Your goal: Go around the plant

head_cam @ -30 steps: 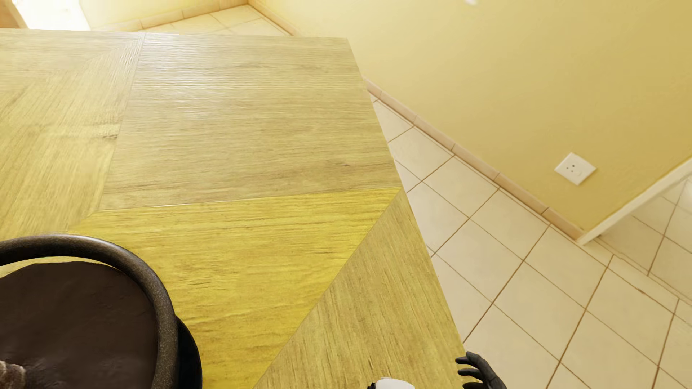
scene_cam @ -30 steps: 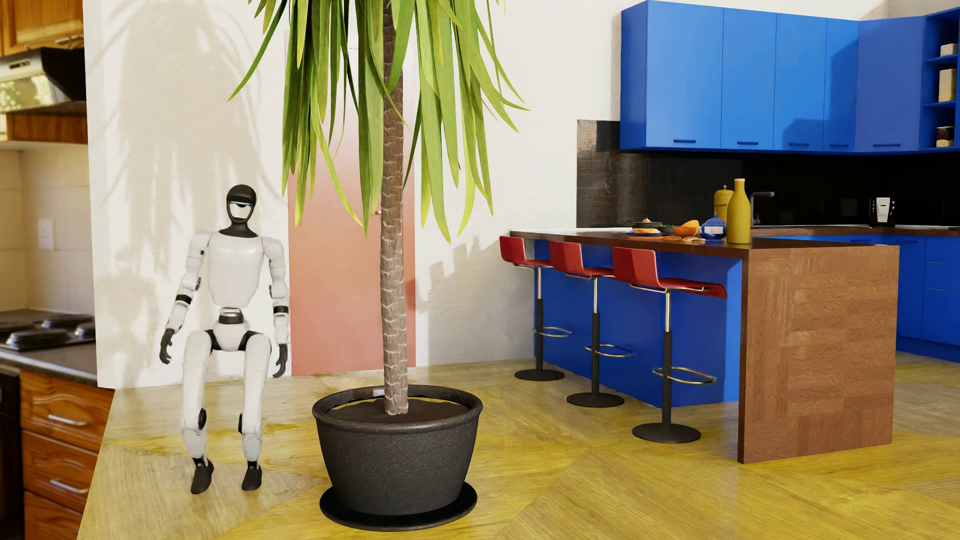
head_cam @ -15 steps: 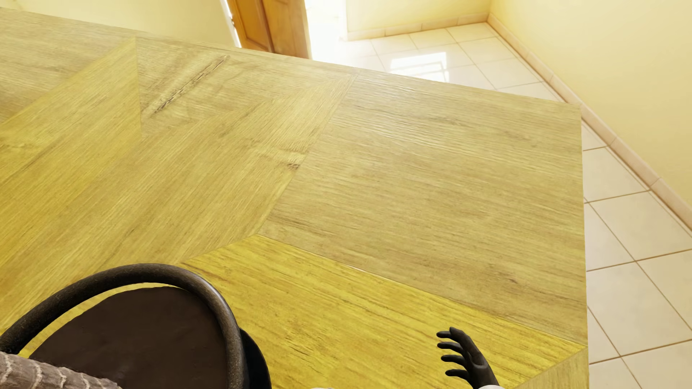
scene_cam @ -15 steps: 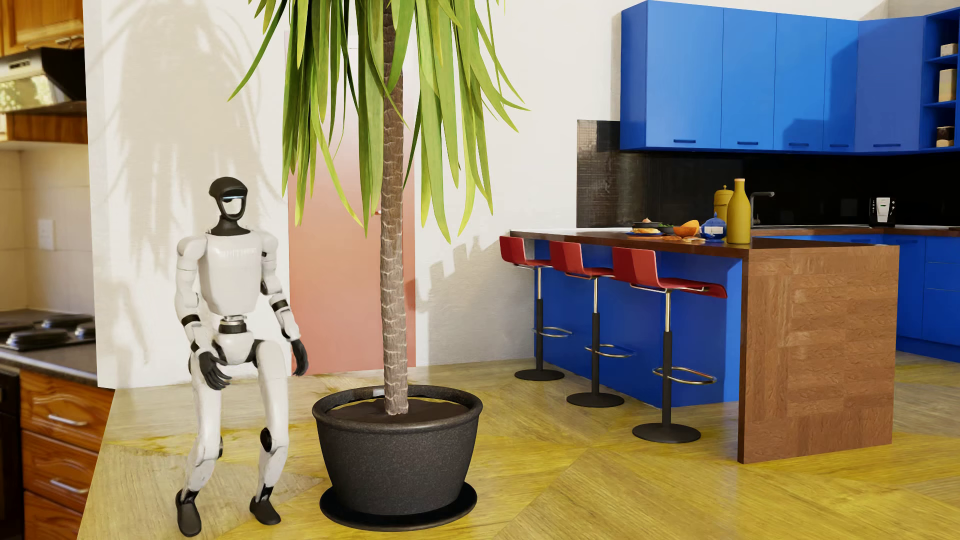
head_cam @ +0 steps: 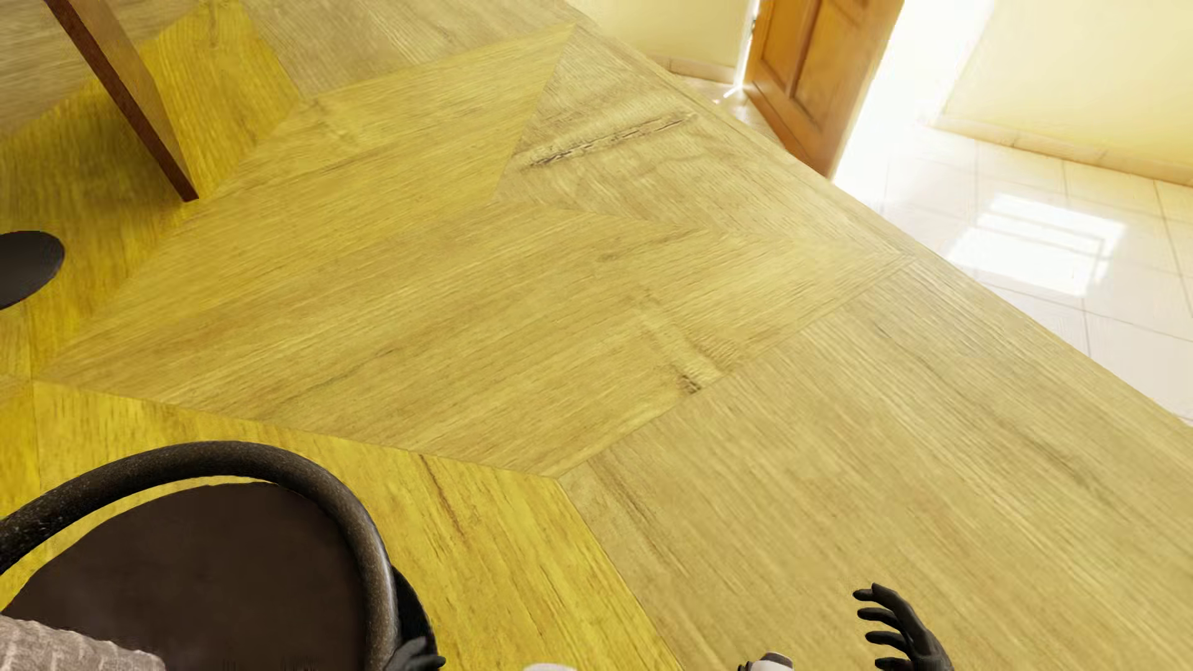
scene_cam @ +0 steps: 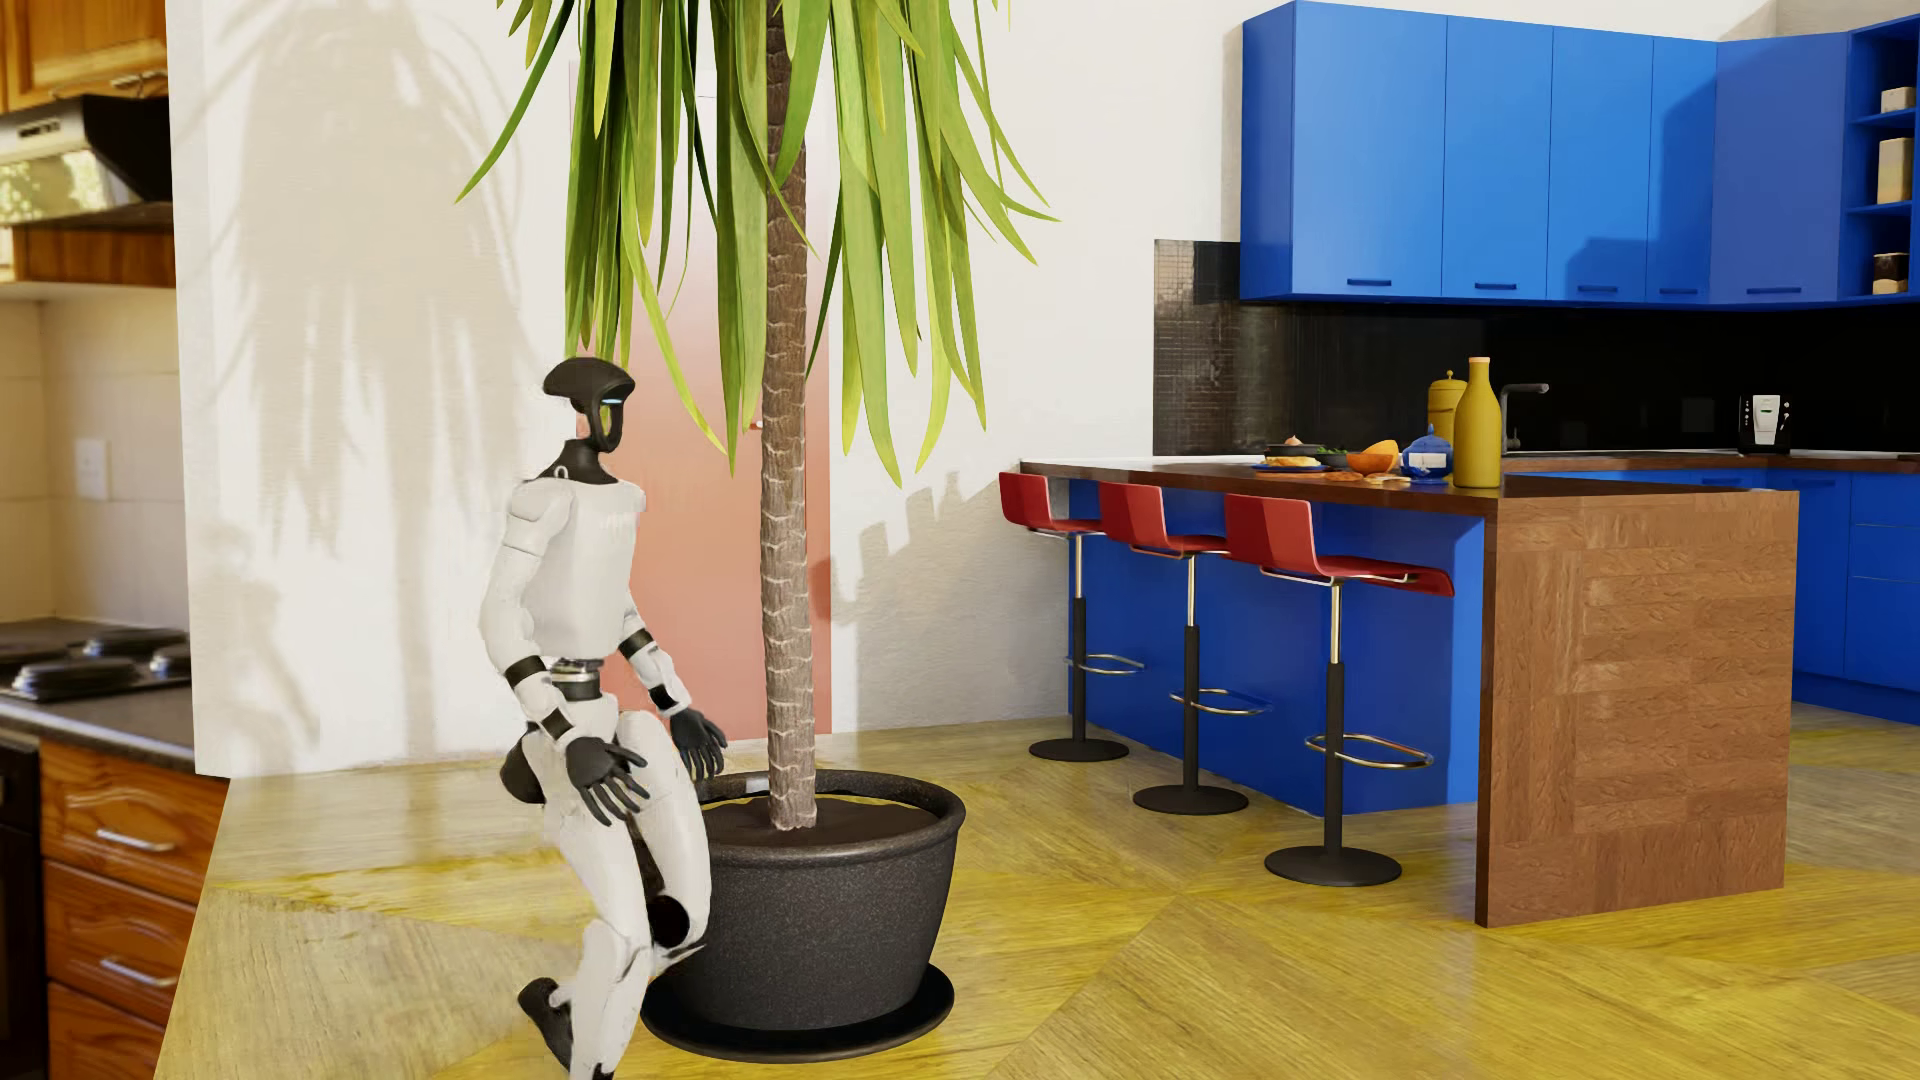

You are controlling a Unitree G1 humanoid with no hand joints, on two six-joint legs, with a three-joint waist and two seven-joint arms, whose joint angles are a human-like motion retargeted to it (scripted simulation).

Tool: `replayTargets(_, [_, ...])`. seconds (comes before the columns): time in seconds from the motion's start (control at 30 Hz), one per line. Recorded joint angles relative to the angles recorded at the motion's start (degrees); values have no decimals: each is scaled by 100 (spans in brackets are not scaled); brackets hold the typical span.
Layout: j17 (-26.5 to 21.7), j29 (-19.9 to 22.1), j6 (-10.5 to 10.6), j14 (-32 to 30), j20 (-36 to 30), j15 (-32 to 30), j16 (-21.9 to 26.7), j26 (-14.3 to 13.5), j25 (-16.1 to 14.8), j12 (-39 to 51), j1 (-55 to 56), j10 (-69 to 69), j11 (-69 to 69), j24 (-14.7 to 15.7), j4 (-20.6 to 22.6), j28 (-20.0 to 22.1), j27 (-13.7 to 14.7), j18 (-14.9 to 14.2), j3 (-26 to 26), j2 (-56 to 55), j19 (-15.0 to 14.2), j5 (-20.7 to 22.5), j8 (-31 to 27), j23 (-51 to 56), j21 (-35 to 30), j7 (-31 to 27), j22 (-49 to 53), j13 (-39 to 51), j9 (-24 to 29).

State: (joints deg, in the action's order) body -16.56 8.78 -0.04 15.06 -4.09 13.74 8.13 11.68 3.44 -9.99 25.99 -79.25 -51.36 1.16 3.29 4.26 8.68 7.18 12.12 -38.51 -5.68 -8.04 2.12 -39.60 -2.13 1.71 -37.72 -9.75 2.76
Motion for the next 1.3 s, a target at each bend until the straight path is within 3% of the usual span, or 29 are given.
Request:
replayTargets(0.03, [23, 163, 256, -167, 63, 239, 132, -56, -104, -121, 375, -303, 56, 89, -163, -384, -40, -302, 229, 368, 232, -50, 205, 197, 75, 121, -71, 121, 12])
replayTargets(0.07, [250, 275, 443, 418, 148, 442, 310, -50, -264, -289, 677, -26, 165, 154, -402, -674, -171, -374, 350, 721, -126, -143, 427, 707, -33, 236, 104, 179, -52])
replayTargets(0.13, [760, 182, 639, 1417, 383, 974, 175, -105, -406, -607, 743, 1939, 159, -112, -727, -726, -385, -378, 404, 1374, -150, -340, 763, 926, -484, 363, 225, 383, -231])
replayTargets(0.17, [824, 39, 569, 1171, 200, 1112, 247, -191, -349, -605, 559, 2195, -499, -197, -638, -578, -589, -316, 154, 1347, -288, -450, 568, 931, -804, 359, -119, 624, -207])
replayTargets(0.23, [919, -283, 149, 1406, -191, -54, 336, -479, -7, -505, 30, 2468, -1972, -88, -281, -175, -732, -366, -339, 665, -371, -160, -379, 516, -379, 120, -427, 393, -94])
replayTargets(0.33, [604, -680, -500, 1729, 117, 1243, 0, -728, 384, -126, -782, 3006, -156, 70, 61, 79, -1029, -523, -672, 351, -485, -69, -559, 351, 110, -407, 252, -636, -105])
replayTargets(0.37, [294, -709, -459, 1877, 114, 346, -227, -723, 333, 105, -798, 2677, 335, 79, 49, -44, -986, -469, -512, 618, -581, -122, -372, 173, -116, -594, 428, -740, -118])
replayTargets(0.4, [121, -612, -232, 1462, -93, 571, -154, -748, 194, 123, -516, 1899, 400, 183, -140, -341, -949, -34, -338, 933, -265, -146, -85, 320, -113, -391, 146, -613, -105])
replayTargets(0.43, [211, -410, -27, 1035, -2, 777, -90, -668, 42, -30, -291, 1303, 508, 292, -341, -674, -804, 159, -108, 1318, -248, -204, 146, 233, -26, -54, 43, -308, -66])
replayTargets(0.47, [325, -160, 210, 951, 50, 956, -52, -440, -114, -247, -48, 1085, 665, 339, -471, -909, -712, -2, 206, 1694, -312, -274, 398, 388, -60, 209, 190, -71, -112])
replayTargets(0.53, [745, 177, 596, 1549, 109, 1176, 217, -69, -374, -880, 110, 2220, 116, 229, -667, -811, -757, -377, 389, 1999, -500, -341, 579, 1110, -482, 386, 122, 857, -243])
replayTargets(0.6, [1032, 66, 393, 2053, -282, 176, 485, 83, -379, -1014, -362, 2385, -1896, 48, -348, -249, -56, -271, 105, 919, -639, -138, -338, 525, -545, 169, -617, 832, -198])
replayTargets(0.63, [954, -82, 169, 2168, -107, 310, 248, 176, -322, -936, -671, 2575, -1959, 83, -160, 32, 62, -292, -186, 373, -676, -6, -555, 516, -469, 34, -421, 389, -116])
replayTargets(0.7, [542, -368, -191, 2496, 160, 785, 50, 231, -78, -620, -1092, 2399, -513, 85, 31, 416, -73, -340, -491, -229, -707, 7, -392, 369, 0, -222, 326, -238, 20])
replayTargets(0.73, [201, -402, -183, 2284, 237, 388, -91, 147, -49, -233, -903, 1593, -394, 84, 46, 415, -150, -103, -363, -115, -510, -9, -321, 143, 2, -339, 278, -381, 46])
replayTargets(0.77, [39, -301, -51, 1359, 54, 689, -77, -34, -98, 92, -510, 632, -462, 142, -89, 220, -318, 105, -131, 112, 101, -33, -102, 100, -27, -286, -164, -308, 57])
replayTargets(0.8, [115, -81, 124, 508, 170, 842, -25, -176, -176, 29, -108, 209, -224, 268, -259, -114, -459, 62, 20, 517, -153, -101, 140, 280, 20, -170, -169, -69, 64])
replayTargets(0.83, [163, 130, 308, 452, 336, 958, 36, -272, -260, -255, 199, 228, 79, 340, -398, -441, -518, -186, 277, 985, -175, -151, 343, 497, 28, 17, 114, 196, 71])
replayTargets(0.9, [522, 353, 567, 1307, 405, 1089, 98, -330, -413, -679, 633, 1345, 385, 94, -541, -693, -435, -537, 707, 1762, -389, -299, 586, 958, -235, 220, 377, 753, -16])
replayTargets(0.93, [775, 310, 662, 1167, 83, 701, 179, -429, -378, -818, 593, 2341, -566, -126, -611, -580, -268, -232, 586, 1561, -520, -341, 422, 921, -439, 202, 27, 1043, -60])
replayTargets(0.97, [860, 170, 493, 1399, -318, -403, 434, -522, -233, -768, 357, 2352, -1818, -284, -420, -430, -98, -226, 324, 1011, -566, -255, -80, 634, -763, 152, -544, 1167, -39])
replayTargets(1.0, [982, -55, 233, 1535, -135, -322, 428, -529, -8, -730, 20, 2540, -2161, -334, -236, -274, -17, -234, 23, 605, -542, 80, -424, 447, -486, 36, -515, 828, -1])
replayTargets(1.1, [693, -628, -427, 1991, -45, 695, 104, -604, 417, -217, -988, 3039, -1093, -150, 136, 75, -494, -273, -767, -288, -398, 489, -349, 384, -2, -433, 142, -411, -38])
replayTargets(1.13, [547, -678, -601, 2080, -57, 653, 12, -640, 385, 105, -1132, 2803, -412, -51, 243, 60, -617, -376, -814, -346, -407, 434, -234, 417, 41, -530, 218, -663, -50])
replayTargets(1.17, [377, -627, -672, 1789, -21, -73, 14, -629, 261, 383, -945, 1833, 53, 67, 330, -47, -484, -113, -784, -129, -417, 296, -81, 71, 56, -539, 274, -616, 9])
replayTargets(1.2, [207, -443, -423, 1004, -46, 257, -14, -617, 77, 466, -512, 916, -40, 164, 54, -247, -407, 0, -597, 129, 158, 242, 228, 34, 50, -290, 159, -493, 44])
replayTargets(1.23, [196, -190, -170, 549, 139, 547, -55, -609, -87, 381, -154, 529, -39, 208, -260, -479, -428, -217, -406, 466, 553, 150, 510, 174, 52, 10, -2, -263, 101])
replayTargets(1.27, [186, 63, 70, 787, 220, 773, 88, -528, -215, 160, 154, 439, 49, 165, -436, -686, -497, -498, -19, 882, 152, 38, 662, 376, 112, 211, 43, 76, 205])
replayTargets(1.3, [380, 281, 244, 1152, 279, 1018, 211, -395, -313, -170, 426, 880, 113, 47, -582, -749, -540, -454, 310, 1210, 189, -71, 839, 668, -129, 309, 213, 308, 114])
